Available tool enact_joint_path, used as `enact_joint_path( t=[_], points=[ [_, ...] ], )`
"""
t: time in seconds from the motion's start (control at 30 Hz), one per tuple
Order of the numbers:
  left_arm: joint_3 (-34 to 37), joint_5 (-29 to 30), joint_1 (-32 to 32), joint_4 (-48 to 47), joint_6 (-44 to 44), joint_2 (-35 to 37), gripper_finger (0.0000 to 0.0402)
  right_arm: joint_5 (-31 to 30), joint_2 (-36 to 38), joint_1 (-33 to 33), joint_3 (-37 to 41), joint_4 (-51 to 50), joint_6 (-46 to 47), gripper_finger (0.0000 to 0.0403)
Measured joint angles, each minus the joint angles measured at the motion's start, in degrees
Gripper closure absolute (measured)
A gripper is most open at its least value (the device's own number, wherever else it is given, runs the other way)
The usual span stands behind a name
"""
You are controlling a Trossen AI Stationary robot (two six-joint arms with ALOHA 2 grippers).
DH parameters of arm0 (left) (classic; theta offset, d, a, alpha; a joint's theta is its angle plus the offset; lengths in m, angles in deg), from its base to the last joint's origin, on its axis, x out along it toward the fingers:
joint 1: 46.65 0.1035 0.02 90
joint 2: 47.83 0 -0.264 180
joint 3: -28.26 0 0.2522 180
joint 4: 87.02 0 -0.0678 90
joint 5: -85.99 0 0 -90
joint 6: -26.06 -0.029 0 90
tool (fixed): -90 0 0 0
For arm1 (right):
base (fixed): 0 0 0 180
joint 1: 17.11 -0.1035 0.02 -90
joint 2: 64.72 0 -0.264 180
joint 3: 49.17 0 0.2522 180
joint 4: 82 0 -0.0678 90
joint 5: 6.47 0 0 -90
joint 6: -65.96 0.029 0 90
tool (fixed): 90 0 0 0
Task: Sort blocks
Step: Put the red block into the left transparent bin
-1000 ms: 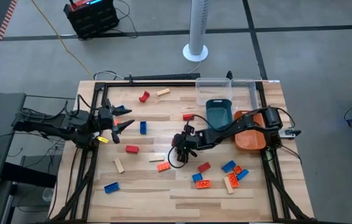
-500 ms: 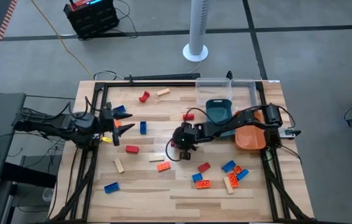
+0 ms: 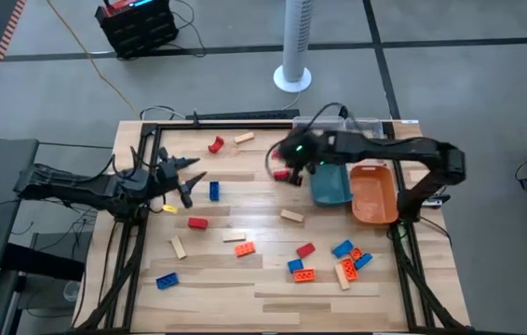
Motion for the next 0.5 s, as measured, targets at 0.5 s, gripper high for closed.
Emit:
enact_joint_path(
  t=[0.5],
  points=[
    [-7.9, -30.7, 26.9, 0.9, -6.1, -12.8, 0.0198, 5.8, -2.6, 26.8, 8.9, 2.0, 5.8, 0.0275]
  ],
)
